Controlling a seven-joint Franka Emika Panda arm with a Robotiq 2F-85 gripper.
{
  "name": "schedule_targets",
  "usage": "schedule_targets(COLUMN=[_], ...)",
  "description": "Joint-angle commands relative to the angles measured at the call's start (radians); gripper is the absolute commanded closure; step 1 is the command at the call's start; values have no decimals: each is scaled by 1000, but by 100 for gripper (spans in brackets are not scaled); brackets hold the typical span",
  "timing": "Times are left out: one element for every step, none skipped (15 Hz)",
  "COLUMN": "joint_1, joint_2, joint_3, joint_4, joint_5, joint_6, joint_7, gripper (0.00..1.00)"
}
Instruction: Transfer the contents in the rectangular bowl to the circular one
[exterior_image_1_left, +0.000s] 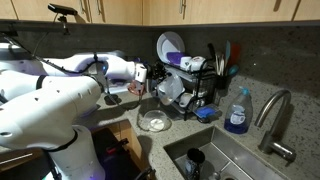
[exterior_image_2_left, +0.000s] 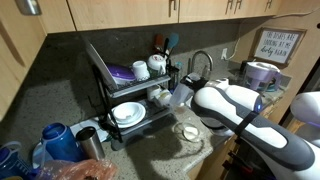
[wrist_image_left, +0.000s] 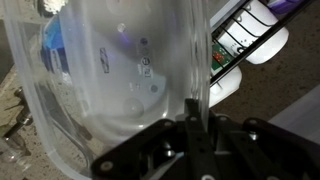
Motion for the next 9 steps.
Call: schedule_targets(joint_1=[1,5,5,6,9,11,16,19,23], joint_2=[0,0,0,0,0,0,0,0,0], joint_3=[-8,-8,-9,-9,-8,-6,-5,-3,-2], joint_4=[-9,-15,-19,-22,-26,-31,-36,-42,-47], joint_5=[30,8,10,10,10,10,10,10,10], joint_6=[20,20,21,21,22,22,22,22,22], joint_7=[-22,0,-2,-2,-1,1,2,4,6], gripper=[99,99,99,99,99,99,99,99,99])
